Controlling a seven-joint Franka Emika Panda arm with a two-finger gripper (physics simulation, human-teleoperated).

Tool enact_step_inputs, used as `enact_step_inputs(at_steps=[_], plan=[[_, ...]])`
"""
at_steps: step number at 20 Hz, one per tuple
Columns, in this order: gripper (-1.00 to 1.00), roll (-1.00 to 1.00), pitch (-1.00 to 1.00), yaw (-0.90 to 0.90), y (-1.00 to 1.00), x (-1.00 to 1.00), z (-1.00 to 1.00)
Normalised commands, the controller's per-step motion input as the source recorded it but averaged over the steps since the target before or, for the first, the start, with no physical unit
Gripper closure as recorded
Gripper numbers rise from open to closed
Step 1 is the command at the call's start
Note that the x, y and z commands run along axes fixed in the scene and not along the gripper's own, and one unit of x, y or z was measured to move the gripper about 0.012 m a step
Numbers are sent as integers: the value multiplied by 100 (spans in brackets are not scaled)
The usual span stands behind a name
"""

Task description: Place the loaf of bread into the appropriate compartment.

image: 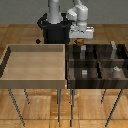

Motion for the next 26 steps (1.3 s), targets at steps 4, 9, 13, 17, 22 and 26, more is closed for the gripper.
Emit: enact_step_inputs(at_steps=[4,9,13,17,22,26], plan=[[100,0,0,0,0,100,0],[100,0,0,0,0,100,0],[100,0,0,0,0,100,0],[100,0,0,0,0,100,0],[-100,0,0,0,0,20,0],[-100,0,0,0,0,0,0]])
